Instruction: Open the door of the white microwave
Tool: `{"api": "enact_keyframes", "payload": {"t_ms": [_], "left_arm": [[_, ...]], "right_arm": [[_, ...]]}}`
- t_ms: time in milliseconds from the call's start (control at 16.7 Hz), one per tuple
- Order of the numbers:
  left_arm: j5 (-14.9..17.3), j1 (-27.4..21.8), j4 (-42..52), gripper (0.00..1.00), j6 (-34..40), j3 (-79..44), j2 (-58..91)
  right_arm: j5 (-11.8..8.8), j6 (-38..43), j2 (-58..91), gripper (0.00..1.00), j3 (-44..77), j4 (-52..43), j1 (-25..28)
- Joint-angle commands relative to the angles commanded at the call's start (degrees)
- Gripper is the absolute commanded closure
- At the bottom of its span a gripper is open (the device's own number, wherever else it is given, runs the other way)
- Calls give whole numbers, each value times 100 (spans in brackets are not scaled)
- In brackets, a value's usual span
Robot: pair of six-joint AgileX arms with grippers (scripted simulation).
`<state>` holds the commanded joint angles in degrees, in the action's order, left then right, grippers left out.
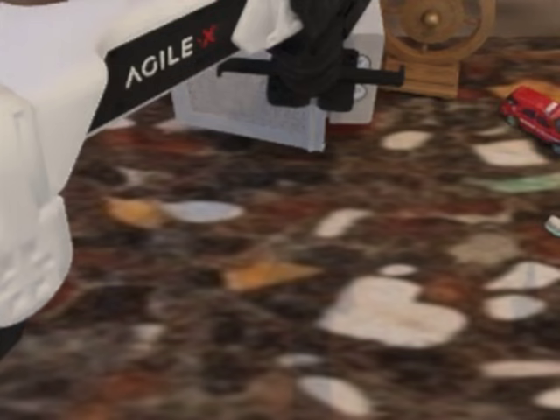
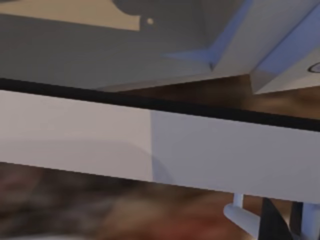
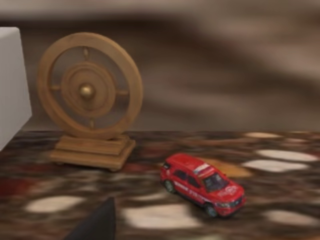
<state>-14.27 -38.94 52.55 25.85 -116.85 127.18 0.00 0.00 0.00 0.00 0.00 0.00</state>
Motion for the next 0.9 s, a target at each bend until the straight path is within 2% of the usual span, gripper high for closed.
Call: {"api": "enact_keyframes", "payload": {"t_ms": [240,660,900], "left_arm": [[38,-38,-17,100,7,13,-1],[263,59,-453,100,-514,867,-541],[274,62,-469,100,-547,908,-562]], "right_arm": [[0,0,0,0,0,0,0],[0,0,0,0,0,0,0],[0,0,0,0,0,0,0]]}}
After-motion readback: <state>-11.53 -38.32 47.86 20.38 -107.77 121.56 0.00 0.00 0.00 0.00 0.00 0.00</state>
